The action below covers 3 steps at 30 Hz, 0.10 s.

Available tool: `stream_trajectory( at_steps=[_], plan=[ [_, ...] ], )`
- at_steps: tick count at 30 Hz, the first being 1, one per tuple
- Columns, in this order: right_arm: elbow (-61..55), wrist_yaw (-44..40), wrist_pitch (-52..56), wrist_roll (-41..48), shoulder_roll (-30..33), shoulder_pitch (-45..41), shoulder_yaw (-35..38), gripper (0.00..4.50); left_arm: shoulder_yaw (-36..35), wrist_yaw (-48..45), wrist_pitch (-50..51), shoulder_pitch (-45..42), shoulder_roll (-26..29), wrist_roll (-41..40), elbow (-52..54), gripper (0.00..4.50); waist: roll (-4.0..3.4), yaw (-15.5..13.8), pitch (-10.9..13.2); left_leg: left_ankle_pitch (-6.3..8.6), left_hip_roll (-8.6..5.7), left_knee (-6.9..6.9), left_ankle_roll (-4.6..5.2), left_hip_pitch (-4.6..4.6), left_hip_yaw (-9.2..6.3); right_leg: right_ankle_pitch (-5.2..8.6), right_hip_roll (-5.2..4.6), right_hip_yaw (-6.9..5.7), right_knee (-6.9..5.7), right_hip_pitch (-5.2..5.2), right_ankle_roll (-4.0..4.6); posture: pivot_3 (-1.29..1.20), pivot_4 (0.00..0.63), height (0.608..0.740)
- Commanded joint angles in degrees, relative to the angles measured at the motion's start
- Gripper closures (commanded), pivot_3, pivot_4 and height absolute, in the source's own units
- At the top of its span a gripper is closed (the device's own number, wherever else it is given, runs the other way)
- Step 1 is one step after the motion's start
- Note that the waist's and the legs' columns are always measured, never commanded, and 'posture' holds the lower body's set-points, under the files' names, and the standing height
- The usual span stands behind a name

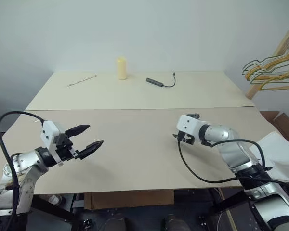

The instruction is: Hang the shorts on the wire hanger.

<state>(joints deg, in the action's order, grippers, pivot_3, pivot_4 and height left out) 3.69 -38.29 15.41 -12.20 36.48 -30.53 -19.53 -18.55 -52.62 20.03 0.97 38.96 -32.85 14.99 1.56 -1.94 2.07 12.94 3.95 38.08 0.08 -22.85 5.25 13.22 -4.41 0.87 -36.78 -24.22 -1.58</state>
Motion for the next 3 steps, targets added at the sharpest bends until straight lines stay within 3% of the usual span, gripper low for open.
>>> stream_trajectory(
  at_steps=[1, 3],
  plan=[
    [-1.03, 0.36, -1.95, -0.54, -0.09, -1.1, 2.0, 0.03, 0.37, 0.04, -1.16, -0.23, 0.15, 0.32, 1.58, 0.0, 0.0, -0.16, 0.0, 0.0, 0.0, 0.0, 0.0, 0.0, 0.0, 0.0, 0.0, 0.0, 0.0, 0.0, 0.01, 0.13, 0.0, 0.74],
    [-0.94, 0.41, -2.34, -0.8, -0.01, -1.01, 2.06, 0.03, 0.69, -0.01, -1.03, -0.32, 0.11, 0.36, 1.01, 0.0, 0.0, -0.22, 0.0, 0.0, 0.0, 0.0, 0.0, -0.01, 0.0, -0.01, 0.0, 0.0, 0.01, 0.0, 0.02, 0.14, 0.0, 0.74]
  ],
)
